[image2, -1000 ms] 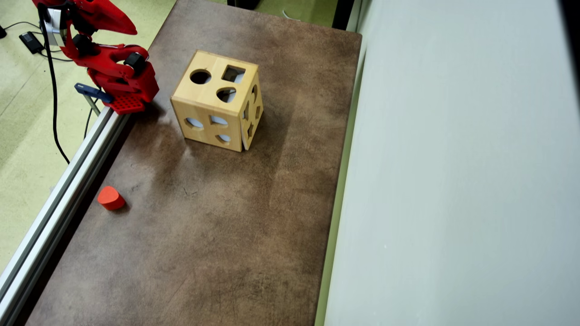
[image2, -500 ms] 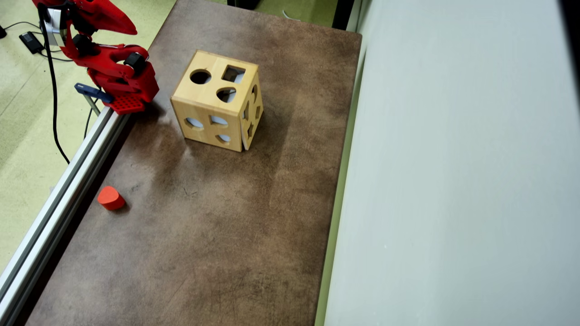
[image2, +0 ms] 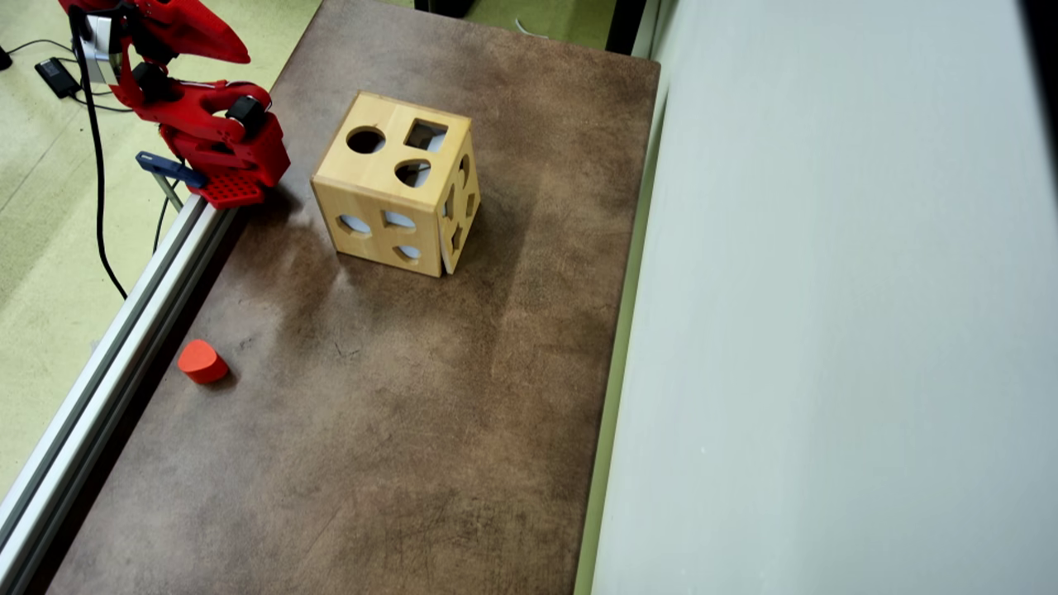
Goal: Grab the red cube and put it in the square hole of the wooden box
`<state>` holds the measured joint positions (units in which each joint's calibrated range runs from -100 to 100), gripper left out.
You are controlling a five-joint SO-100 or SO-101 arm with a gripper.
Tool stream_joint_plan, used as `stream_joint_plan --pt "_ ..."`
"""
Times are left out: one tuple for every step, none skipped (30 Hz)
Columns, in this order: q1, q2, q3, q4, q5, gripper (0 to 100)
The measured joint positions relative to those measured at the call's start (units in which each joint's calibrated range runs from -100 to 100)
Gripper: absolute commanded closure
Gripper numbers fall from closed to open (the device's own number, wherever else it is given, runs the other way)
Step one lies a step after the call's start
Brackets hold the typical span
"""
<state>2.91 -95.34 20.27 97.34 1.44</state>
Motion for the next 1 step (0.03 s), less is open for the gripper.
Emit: stream_joint_plan --pt "0.0 0.0 0.0 0.0 0.0 98"
